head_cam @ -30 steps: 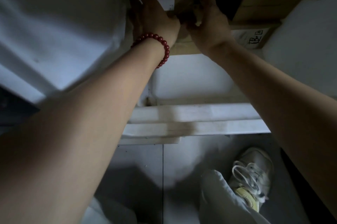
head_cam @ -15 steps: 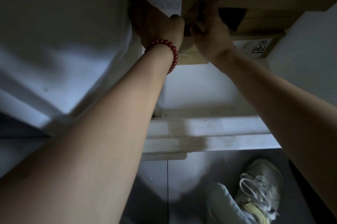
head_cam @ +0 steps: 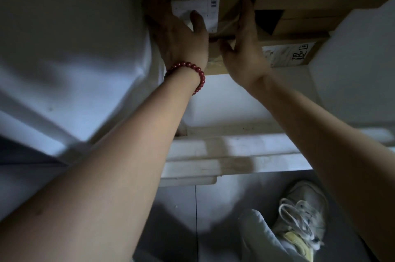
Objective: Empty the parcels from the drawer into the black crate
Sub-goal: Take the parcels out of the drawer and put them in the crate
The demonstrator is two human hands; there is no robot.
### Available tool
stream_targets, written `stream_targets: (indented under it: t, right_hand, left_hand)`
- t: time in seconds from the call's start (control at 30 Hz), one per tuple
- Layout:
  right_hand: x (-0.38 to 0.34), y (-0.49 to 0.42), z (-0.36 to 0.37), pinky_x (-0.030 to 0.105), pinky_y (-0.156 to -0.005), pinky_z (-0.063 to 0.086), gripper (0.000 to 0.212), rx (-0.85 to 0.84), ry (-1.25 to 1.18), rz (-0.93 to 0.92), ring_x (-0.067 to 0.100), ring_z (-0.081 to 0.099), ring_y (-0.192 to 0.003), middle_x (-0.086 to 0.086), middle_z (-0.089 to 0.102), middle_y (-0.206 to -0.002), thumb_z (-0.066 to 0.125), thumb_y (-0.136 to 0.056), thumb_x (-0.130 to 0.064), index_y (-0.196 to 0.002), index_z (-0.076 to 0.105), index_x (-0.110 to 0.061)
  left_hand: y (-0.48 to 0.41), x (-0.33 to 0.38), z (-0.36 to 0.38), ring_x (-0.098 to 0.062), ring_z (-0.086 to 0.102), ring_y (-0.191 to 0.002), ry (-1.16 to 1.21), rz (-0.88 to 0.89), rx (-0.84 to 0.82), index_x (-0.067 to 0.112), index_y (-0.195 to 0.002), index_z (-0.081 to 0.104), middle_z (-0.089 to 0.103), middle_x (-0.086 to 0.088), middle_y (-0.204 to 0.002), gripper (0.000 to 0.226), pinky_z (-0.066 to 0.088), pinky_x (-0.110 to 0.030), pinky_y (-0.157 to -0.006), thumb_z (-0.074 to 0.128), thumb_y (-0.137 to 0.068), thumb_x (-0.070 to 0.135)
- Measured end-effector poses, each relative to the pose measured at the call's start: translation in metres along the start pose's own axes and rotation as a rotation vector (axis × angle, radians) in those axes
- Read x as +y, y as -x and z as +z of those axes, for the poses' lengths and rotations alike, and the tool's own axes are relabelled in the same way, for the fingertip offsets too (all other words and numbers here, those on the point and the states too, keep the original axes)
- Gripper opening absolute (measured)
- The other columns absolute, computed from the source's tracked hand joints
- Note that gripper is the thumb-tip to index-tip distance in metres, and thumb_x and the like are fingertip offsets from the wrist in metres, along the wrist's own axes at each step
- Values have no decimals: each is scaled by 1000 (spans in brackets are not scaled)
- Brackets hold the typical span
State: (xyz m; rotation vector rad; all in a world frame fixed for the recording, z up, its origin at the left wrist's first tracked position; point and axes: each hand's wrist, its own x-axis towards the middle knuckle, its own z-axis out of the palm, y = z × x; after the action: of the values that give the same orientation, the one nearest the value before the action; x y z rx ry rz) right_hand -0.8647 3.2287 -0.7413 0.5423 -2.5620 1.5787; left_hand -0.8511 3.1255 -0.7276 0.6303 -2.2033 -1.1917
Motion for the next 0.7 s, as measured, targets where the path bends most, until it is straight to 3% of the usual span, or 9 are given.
stream_targets:
  t: [0.13,0.23,0.33,0.4,0.5,0.6,0.7]
  right_hand:
    - [-5,13,2,40,-108,36,66,75,28,-43,31,34,-135,21,27,-145,45,-79,18,-138,14,12]
    - [-9,15,-6,37,-102,39,70,84,97,-19,28,34,-130,12,27,-148,44,-82,14,-144,16,1]
    - [-12,18,-14,25,-100,28,77,53,133,52,23,26,-129,9,23,-153,45,-89,6,-153,6,-13]
    - [-15,24,-20,25,-105,28,78,57,116,97,23,26,-129,13,26,-147,49,-92,-1,-154,4,-14]
    - [-19,37,-29,35,-110,32,82,71,88,181,29,33,-129,19,36,-140,58,-93,-16,-154,4,-18]
    - [-31,52,-45,38,-110,32,70,36,85,227,30,32,-131,17,35,-138,61,-93,-27,-152,22,-26]
    - [-43,61,-56,42,-106,40,52,-6,15,253,29,39,-126,5,34,-122,59,-94,-30,-142,40,-25]
  left_hand:
    - [7,3,-6,-27,36,-130,-54,16,-49,20,-144,32,28,-14,-142,52,40,-26,-98,50,-95,27]
    - [12,5,-9,-30,28,-136,-101,21,-110,27,-151,20,21,-17,-148,62,34,-28,-106,48,-96,36]
    - [18,5,-15,-29,30,-135,-67,0,-121,31,-152,13,21,-15,-146,69,31,-25,-102,49,-94,45]
    - [24,6,-21,-29,30,-134,-40,-19,-141,32,-152,11,23,-13,-146,73,31,-25,-100,50,-93,47]
    - [34,7,-34,-27,30,-134,-69,-53,-200,33,-152,11,27,-9,-148,75,33,-29,-103,49,-91,54]
    - [40,14,-53,-24,30,-139,-136,-36,-250,33,-150,20,31,1,-153,71,29,-38,-112,48,-89,58]
    - [50,19,-67,-21,39,-135,-39,-124,-315,34,-148,28,39,3,-149,65,35,-38,-108,50,-90,56]
